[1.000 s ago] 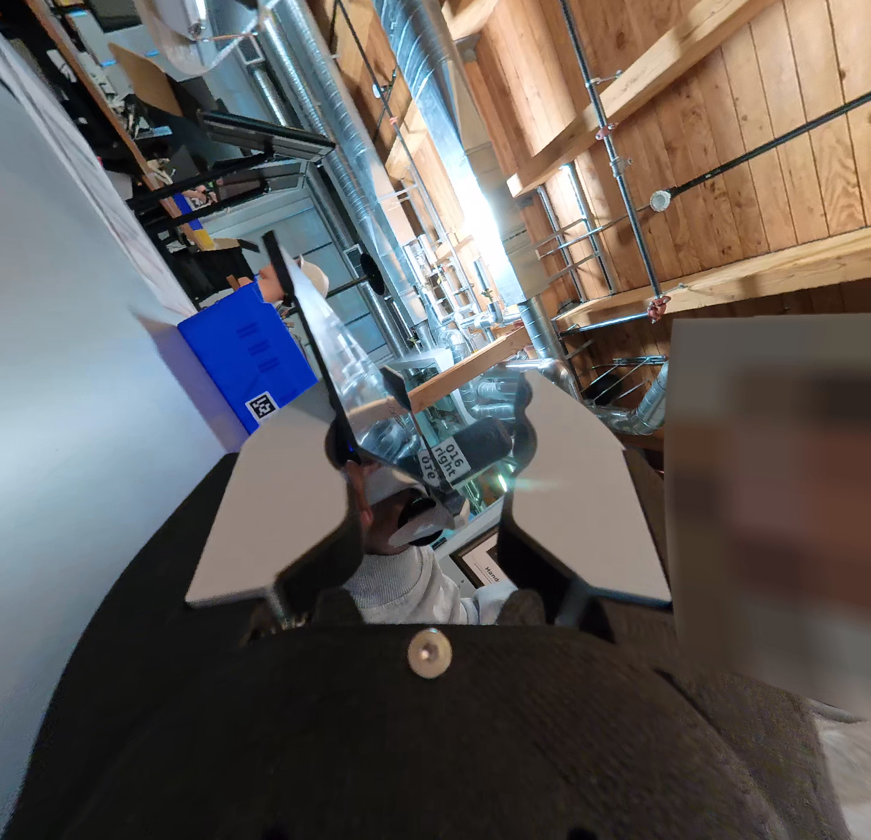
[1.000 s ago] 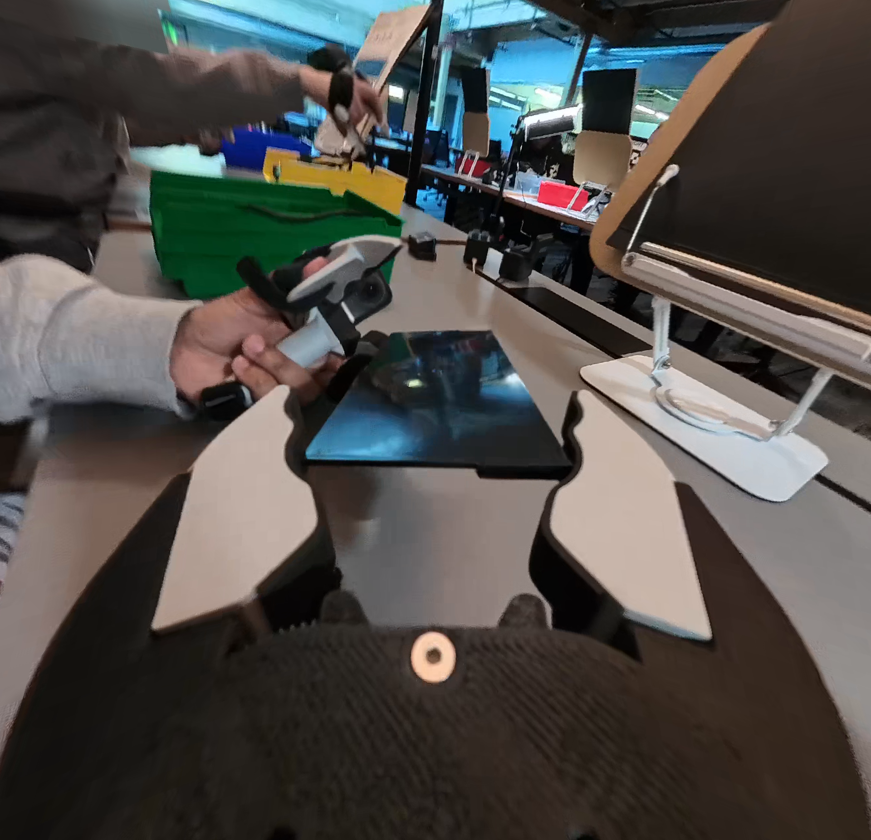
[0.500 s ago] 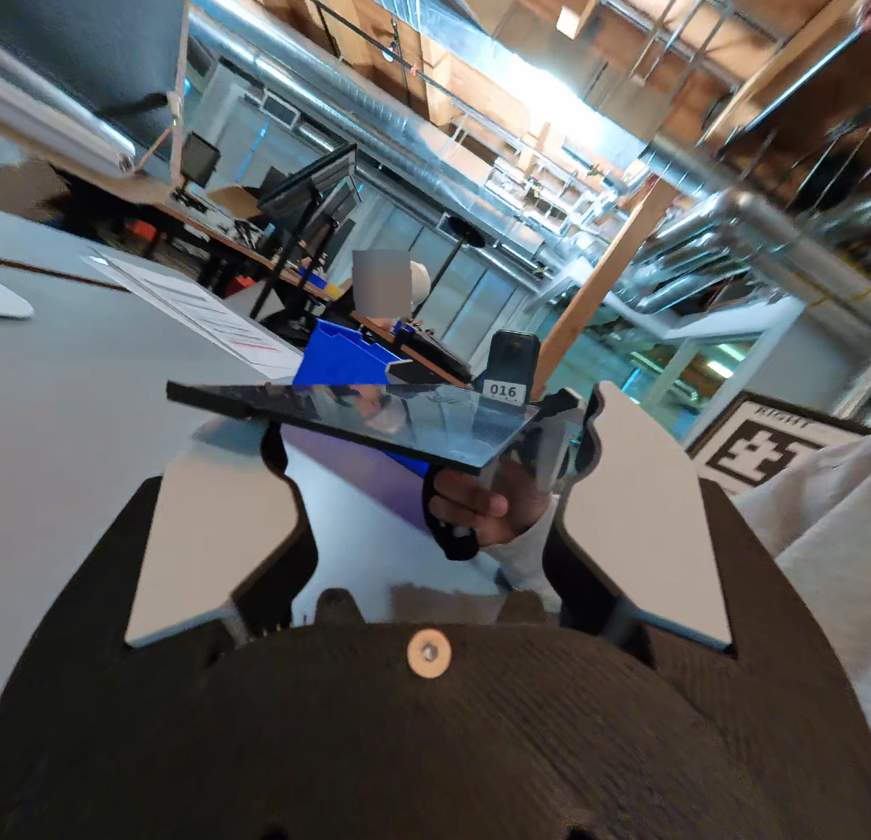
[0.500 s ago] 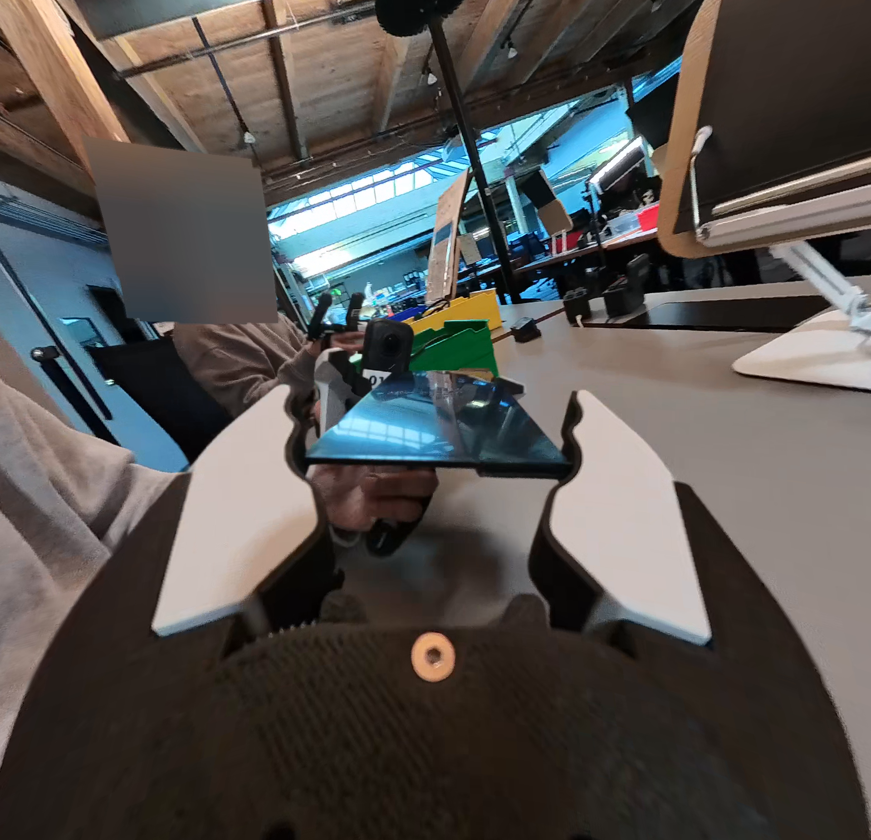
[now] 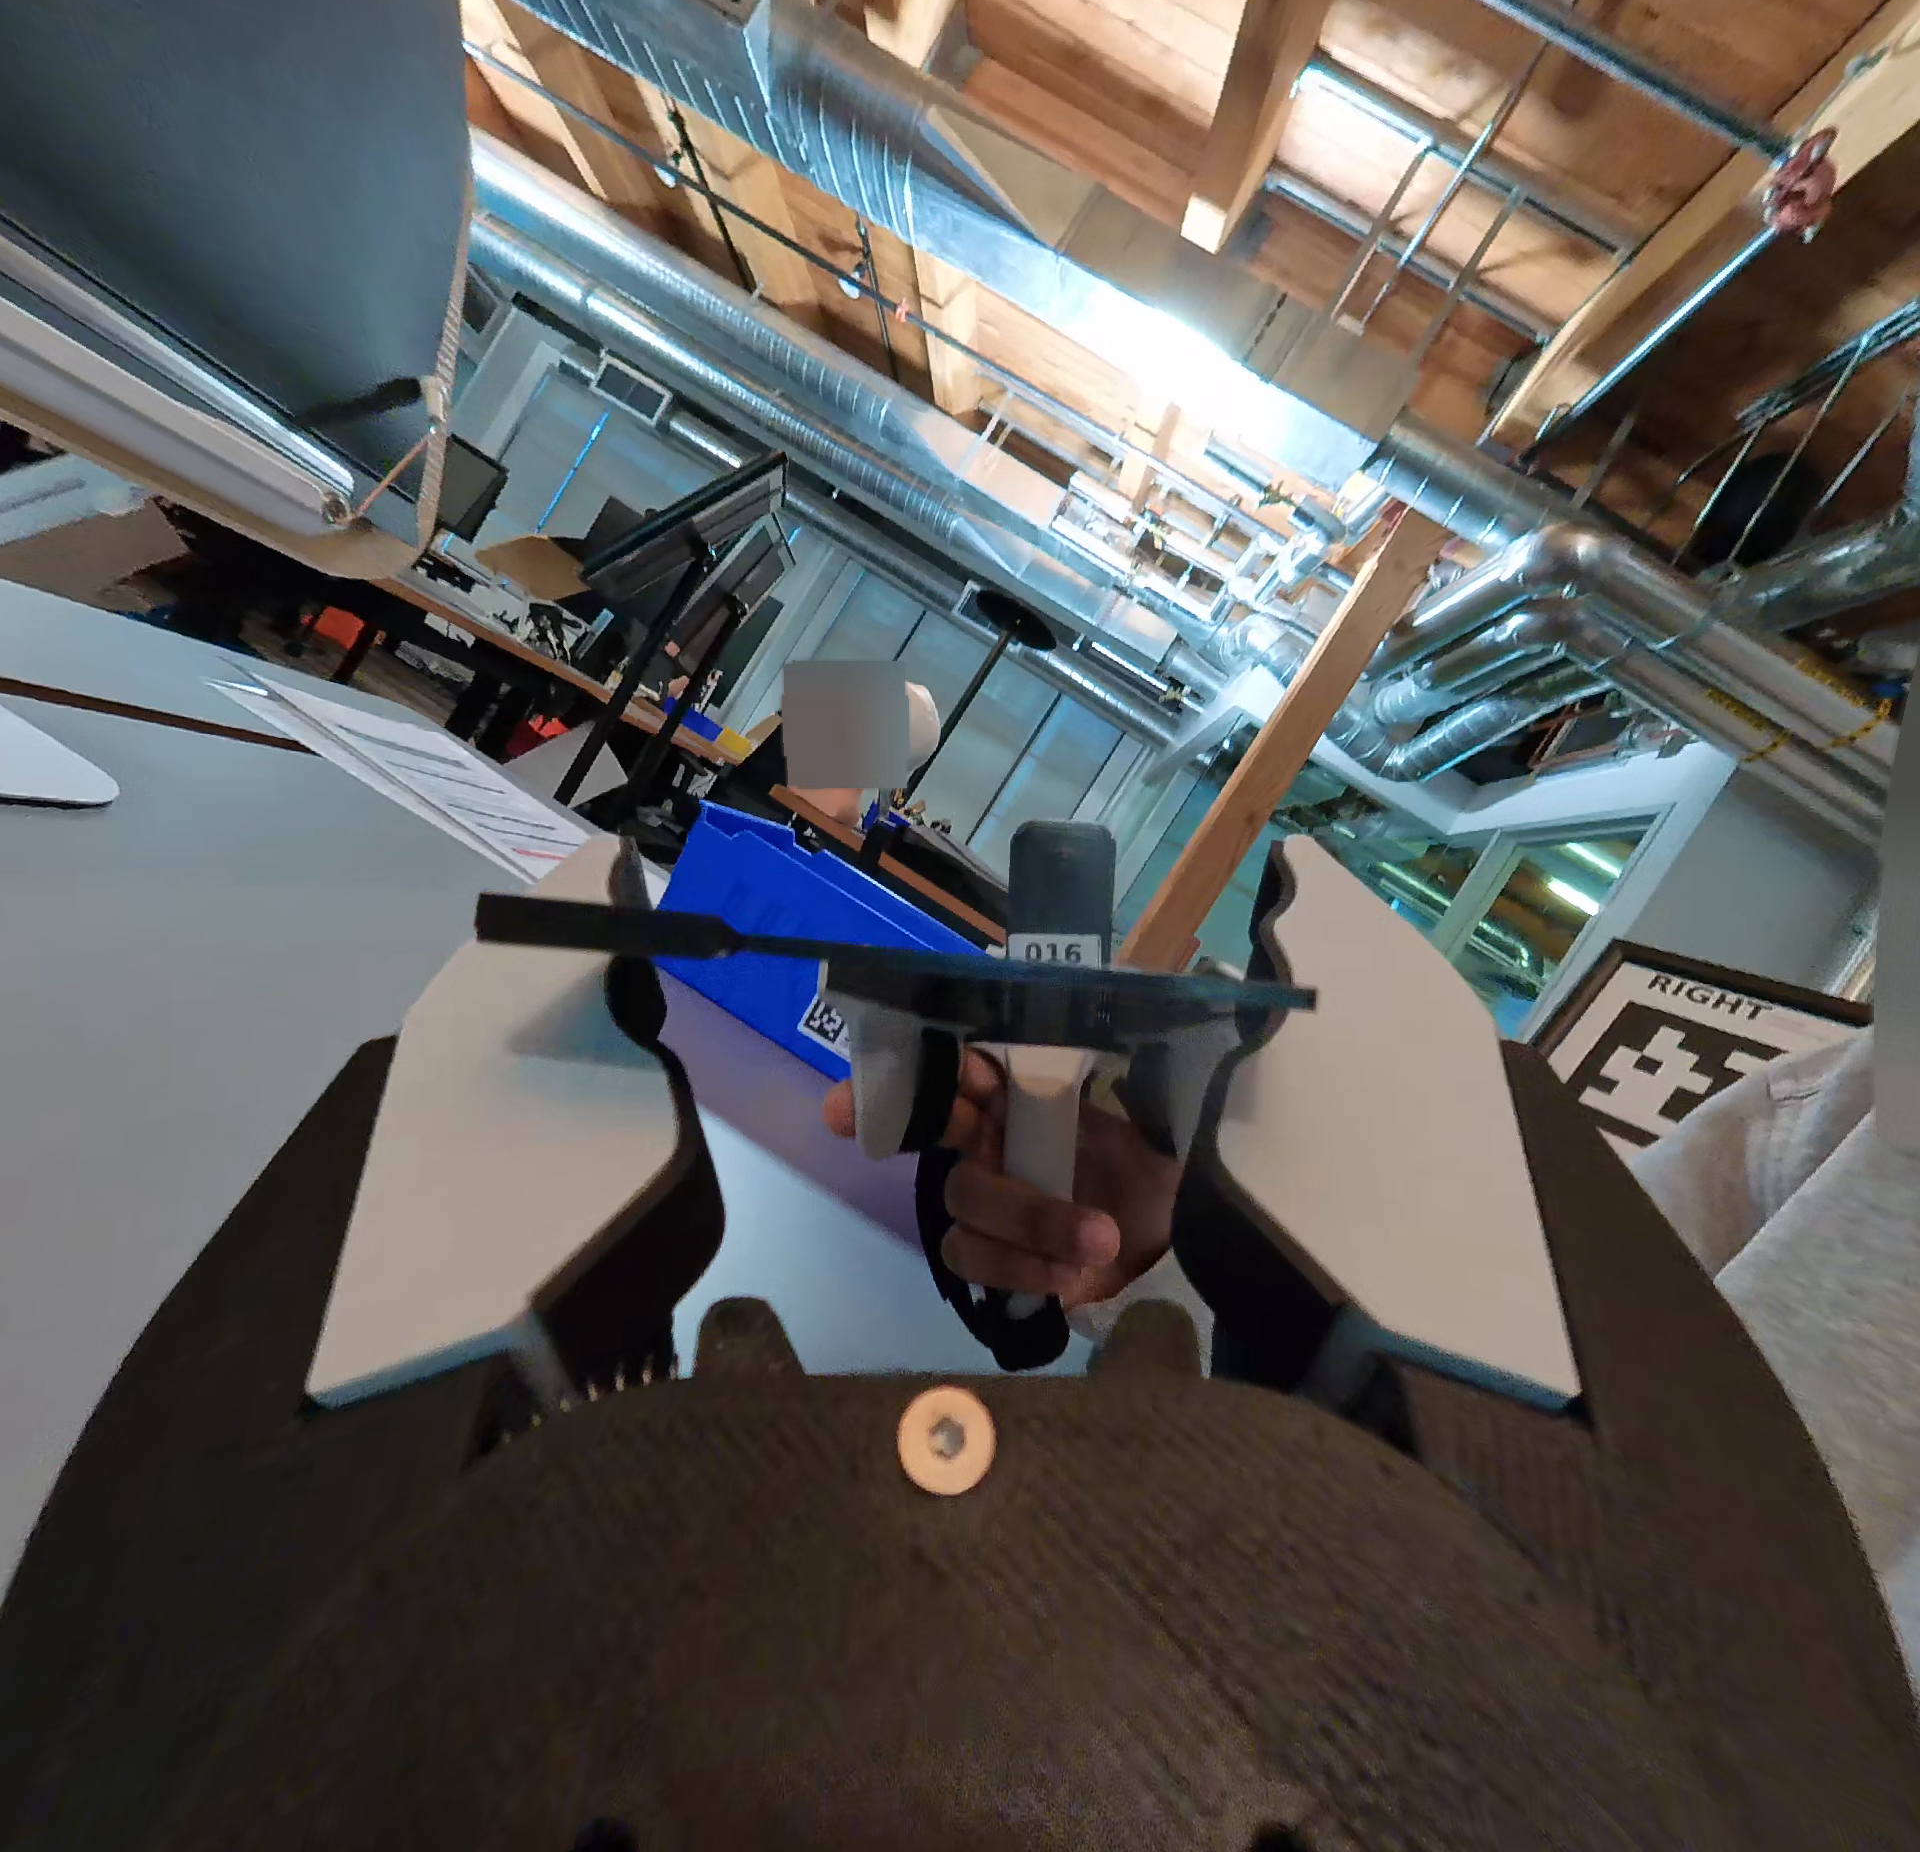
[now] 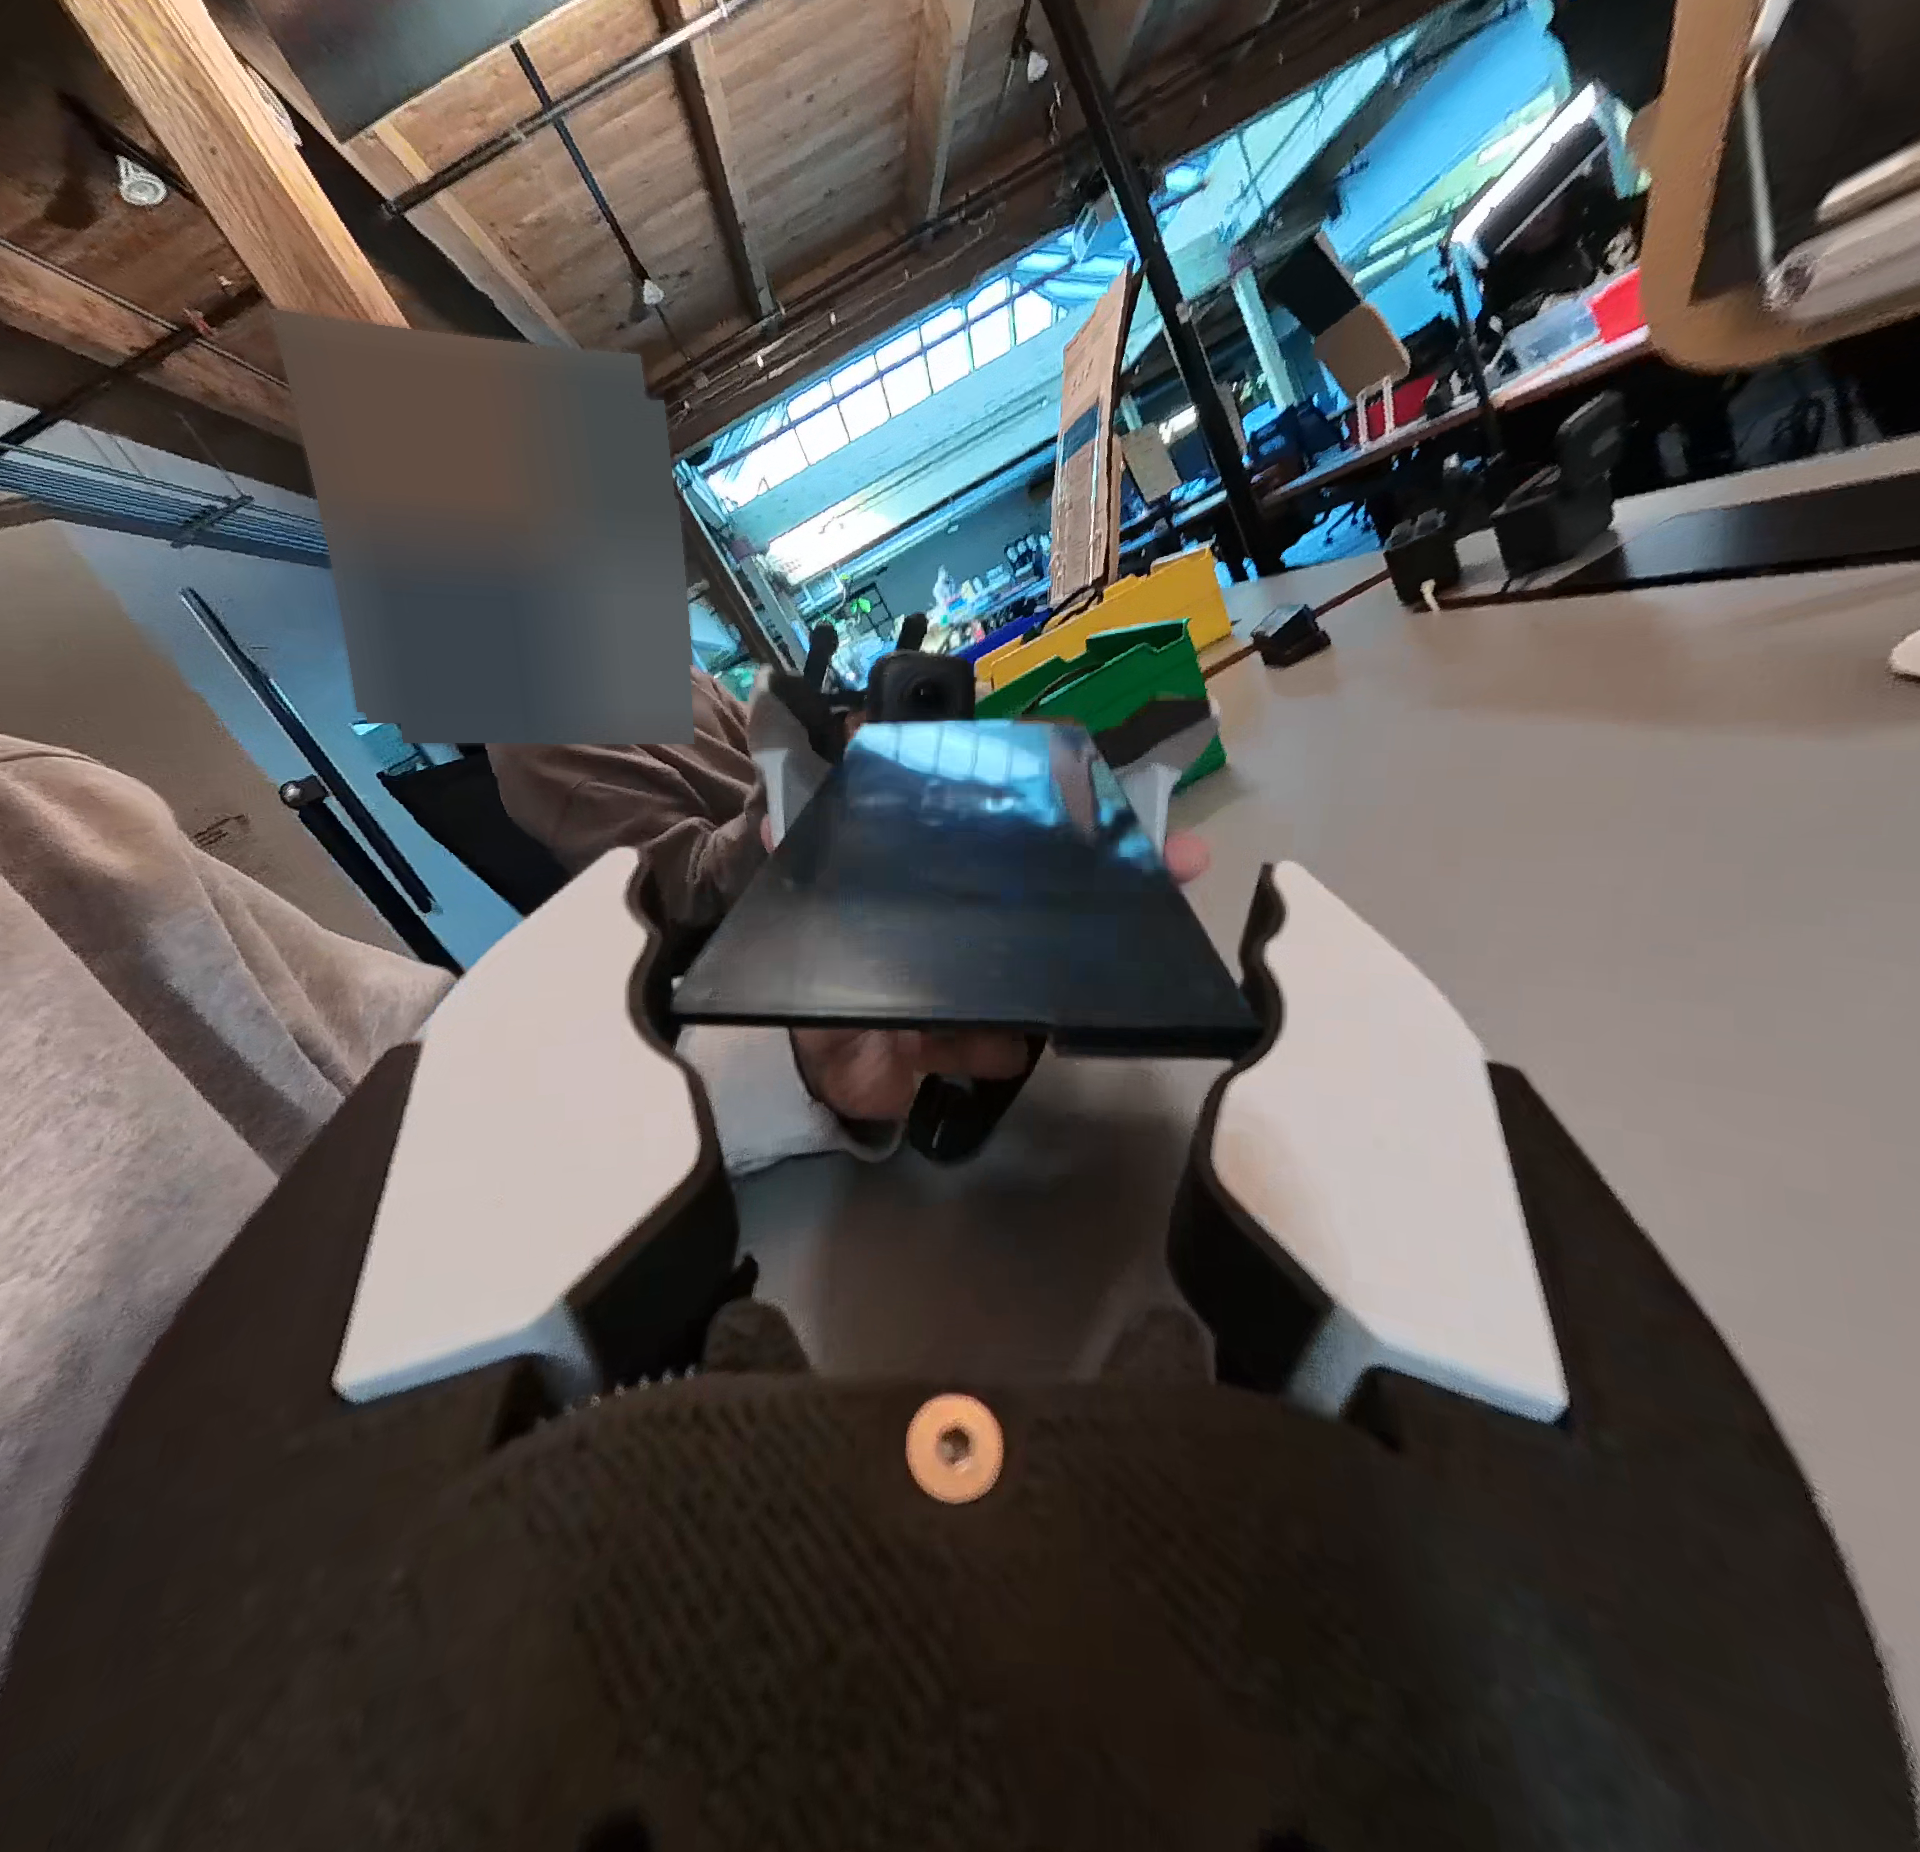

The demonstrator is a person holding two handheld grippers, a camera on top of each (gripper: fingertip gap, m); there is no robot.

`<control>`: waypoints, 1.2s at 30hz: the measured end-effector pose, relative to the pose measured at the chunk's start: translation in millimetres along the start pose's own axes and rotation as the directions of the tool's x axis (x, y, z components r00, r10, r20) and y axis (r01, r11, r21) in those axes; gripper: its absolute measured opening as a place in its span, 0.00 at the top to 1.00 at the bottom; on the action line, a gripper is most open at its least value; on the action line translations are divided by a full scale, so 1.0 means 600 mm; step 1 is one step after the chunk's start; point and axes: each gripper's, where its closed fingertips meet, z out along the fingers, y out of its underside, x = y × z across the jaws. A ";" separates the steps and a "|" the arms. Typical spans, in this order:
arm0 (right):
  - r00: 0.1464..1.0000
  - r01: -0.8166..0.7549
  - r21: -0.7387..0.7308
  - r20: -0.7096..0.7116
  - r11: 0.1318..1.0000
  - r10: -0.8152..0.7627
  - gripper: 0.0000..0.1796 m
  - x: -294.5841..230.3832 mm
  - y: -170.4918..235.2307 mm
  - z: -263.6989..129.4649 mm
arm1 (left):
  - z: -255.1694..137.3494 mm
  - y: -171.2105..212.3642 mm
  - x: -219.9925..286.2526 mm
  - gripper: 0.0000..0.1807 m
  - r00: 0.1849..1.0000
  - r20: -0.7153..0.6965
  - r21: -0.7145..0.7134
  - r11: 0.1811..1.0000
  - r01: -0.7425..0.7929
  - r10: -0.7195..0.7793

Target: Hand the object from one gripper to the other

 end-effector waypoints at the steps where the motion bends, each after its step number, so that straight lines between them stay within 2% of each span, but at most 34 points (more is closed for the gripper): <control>1: 1.000 -0.012 -0.025 0.002 1.000 0.012 0.41 0.001 0.009 0.003 | -0.002 -0.005 -0.001 0.39 1.000 0.005 0.014 1.000 0.002 -0.002; 8: 0.996 -0.087 -0.201 -0.008 0.976 0.087 0.40 0.007 0.071 0.023 | -0.012 -0.026 -0.001 0.41 0.997 -0.032 0.084 0.994 0.074 -0.072; 11: 0.995 -0.097 -0.263 -0.019 0.960 0.095 0.40 0.006 0.095 0.031 | -0.006 -0.014 0.004 0.43 0.996 -0.043 0.057 0.995 0.076 -0.074; 15: 0.989 -0.144 -0.303 -0.001 0.942 0.151 0.40 -0.005 0.114 0.042 | 0.007 0.007 0.019 0.43 0.998 -0.053 0.009 0.999 0.045 -0.044; 23: 0.960 -0.255 -0.401 -0.001 0.880 0.278 0.41 -0.026 0.159 0.062 | 0.006 -0.001 0.024 0.43 0.997 -0.056 0.036 0.997 0.062 -0.060; 27: 0.951 -0.279 -0.400 0.009 0.873 0.308 0.41 -0.035 0.166 0.071 | 0.003 -0.007 0.023 0.44 0.995 -0.057 0.036 0.996 0.084 -0.081; 30: 0.946 -0.278 -0.376 0.053 0.884 0.320 0.46 -0.042 0.155 0.070 | -0.002 -0.015 0.020 0.44 0.989 -0.068 0.045 0.990 0.132 -0.129; 33: 0.940 -0.292 -0.343 0.069 0.893 0.334 0.42 -0.037 0.142 0.063 | -0.007 -0.020 0.011 0.45 0.992 -0.041 0.050 0.992 0.119 -0.117; 36: 0.952 -0.271 -0.312 0.052 0.911 0.301 0.42 -0.022 0.124 0.049 | -0.013 -0.031 0.005 0.44 0.996 -0.018 0.052 0.995 0.088 -0.087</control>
